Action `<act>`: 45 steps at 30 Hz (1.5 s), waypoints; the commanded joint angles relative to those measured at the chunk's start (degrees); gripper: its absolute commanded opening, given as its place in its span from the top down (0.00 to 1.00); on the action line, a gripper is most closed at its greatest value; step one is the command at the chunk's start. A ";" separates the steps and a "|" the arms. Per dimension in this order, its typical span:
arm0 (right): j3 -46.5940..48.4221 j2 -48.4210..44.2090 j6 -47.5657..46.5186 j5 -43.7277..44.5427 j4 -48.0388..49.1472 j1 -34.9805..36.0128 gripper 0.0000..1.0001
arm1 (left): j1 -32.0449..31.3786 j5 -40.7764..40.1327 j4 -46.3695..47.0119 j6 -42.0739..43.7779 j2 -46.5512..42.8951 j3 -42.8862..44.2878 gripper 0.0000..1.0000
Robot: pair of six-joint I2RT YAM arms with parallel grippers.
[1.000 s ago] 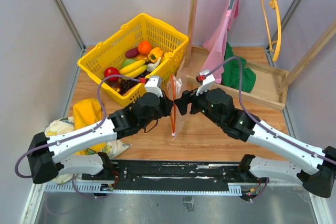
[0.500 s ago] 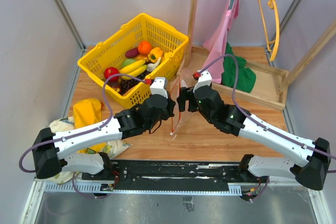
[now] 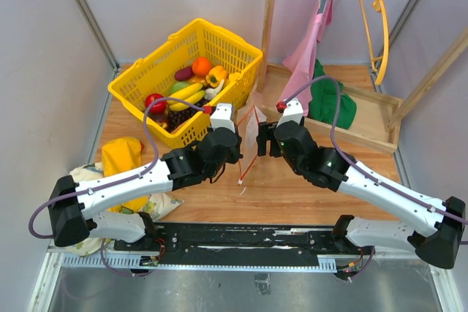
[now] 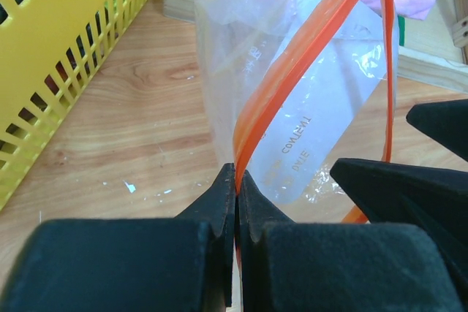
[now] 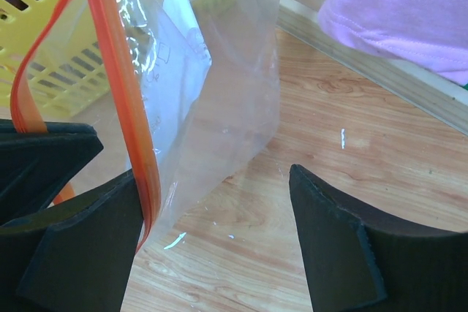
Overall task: Place the food in the zip-top bag and seal the zipper
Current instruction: Open the zipper of the food storage bag.
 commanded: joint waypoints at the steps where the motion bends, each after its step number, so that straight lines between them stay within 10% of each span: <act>1: -2.82 -0.56 -1.01 -2.20 5.31 1.06 0.24 | -0.61 -0.41 0.31 -0.25 0.58 1.81 1.00; 19: -8.83 4.88 1.26 -8.35 18.02 1.06 0.34 | -0.62 0.79 3.80 -6.64 -0.54 -1.34 1.00; 29: -6.06 1.87 -2.14 -1.64 5.81 0.97 0.80 | -0.62 -4.64 -1.22 -3.58 -2.45 -0.18 1.00; 45: 11.00 3.08 -15.95 -4.22 -17.64 -6.81 0.94 | -0.45 -7.25 -19.52 1.74 4.62 12.93 1.00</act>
